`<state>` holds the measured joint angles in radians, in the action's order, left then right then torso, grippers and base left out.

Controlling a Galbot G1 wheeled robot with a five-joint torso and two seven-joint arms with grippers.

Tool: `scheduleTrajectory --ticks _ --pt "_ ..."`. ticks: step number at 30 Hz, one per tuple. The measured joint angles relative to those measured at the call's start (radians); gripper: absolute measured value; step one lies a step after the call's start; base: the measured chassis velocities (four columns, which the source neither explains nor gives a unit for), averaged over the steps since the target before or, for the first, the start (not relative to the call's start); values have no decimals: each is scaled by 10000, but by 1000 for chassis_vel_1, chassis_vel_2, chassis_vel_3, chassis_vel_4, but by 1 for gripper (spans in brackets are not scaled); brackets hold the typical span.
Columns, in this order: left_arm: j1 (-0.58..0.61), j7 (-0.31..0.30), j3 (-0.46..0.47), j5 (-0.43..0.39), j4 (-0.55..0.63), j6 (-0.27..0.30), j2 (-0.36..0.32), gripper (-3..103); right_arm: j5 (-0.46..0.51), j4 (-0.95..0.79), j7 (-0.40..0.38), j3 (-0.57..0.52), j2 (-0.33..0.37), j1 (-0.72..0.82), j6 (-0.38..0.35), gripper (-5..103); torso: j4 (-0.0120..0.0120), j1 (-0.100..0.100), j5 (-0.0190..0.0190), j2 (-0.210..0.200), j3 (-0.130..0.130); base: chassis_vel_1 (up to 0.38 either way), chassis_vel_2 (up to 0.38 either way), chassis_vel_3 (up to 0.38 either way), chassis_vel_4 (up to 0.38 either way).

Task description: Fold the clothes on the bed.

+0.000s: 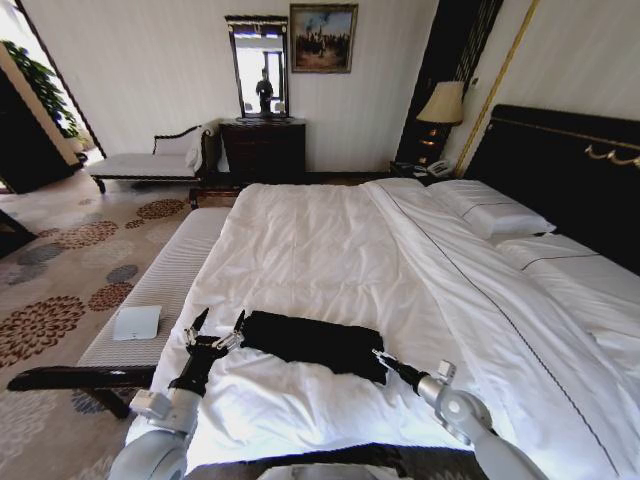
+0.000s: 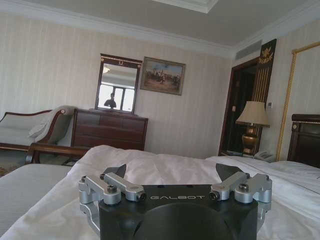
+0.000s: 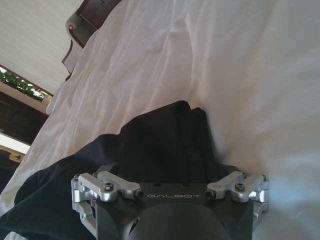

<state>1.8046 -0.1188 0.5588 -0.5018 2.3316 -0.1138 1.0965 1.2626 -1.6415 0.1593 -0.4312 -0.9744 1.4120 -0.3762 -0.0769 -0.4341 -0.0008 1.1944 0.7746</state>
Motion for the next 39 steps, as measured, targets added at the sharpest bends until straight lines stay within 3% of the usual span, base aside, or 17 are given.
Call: scheduleTrajectory --ticks 5,8,12,14,18,20,22,23,24,28,31,39 --pt "5 0 0 4 -3 -2 3 100 -20 17 14 91 -122 -104 -50 97 1 0 0 0 0 0 0 0 0" --pt "6 0 0 6 -5 -4 5 100 -90 18 14 155 -203 -125 -61 88 1 0 0 0 0 0 0 0 0" --pt "10 0 0 8 -8 -8 7 100 -191 22 7 241 -317 -141 -63 66 1 0 1 0 0 0 0 0 0" --pt "10 0 0 9 -8 -8 7 100 -204 24 5 256 -330 -141 -63 66 1 0 1 0 0 0 0 0 0" --pt "13 0 0 13 -11 -11 9 100 -283 29 -3 300 -373 -145 -25 44 0 0 2 0 0 0 0 0 0" --pt "14 0 0 13 -12 -11 9 100 -287 29 -7 301 -380 -147 -16 44 1 1 2 0 0 0 0 0 0" --pt "14 0 0 16 -14 -13 9 100 -292 28 -20 302 -418 -153 17 33 1 1 1 0 -1 0 0 0 0" --pt "14 0 0 16 -14 -13 9 100 -293 27 -24 302 -426 -154 23 33 1 1 1 0 -1 0 0 0 0" --pt "14 0 0 16 -16 -14 9 100 -300 21 -39 302 -458 -156 37 22 1 1 1 0 -1 0 0 0 0" --pt "15 2 -1 17 -17 -16 9 100 -345 -14 -60 285 -521 -148 72 12 1 1 2 0 -1 0 0 0 0" --pt "15 2 0 17 -17 -17 9 100 -363 -68 -71 264 -525 -118 94 6 1 1 1 0 -1 0 0 0 0" --pt "16 6 -1 17 -18 -21 10 100 -384 -439 -316 76 -479 -31 200 6 2 1 2 0 -1 0 0 0 0"
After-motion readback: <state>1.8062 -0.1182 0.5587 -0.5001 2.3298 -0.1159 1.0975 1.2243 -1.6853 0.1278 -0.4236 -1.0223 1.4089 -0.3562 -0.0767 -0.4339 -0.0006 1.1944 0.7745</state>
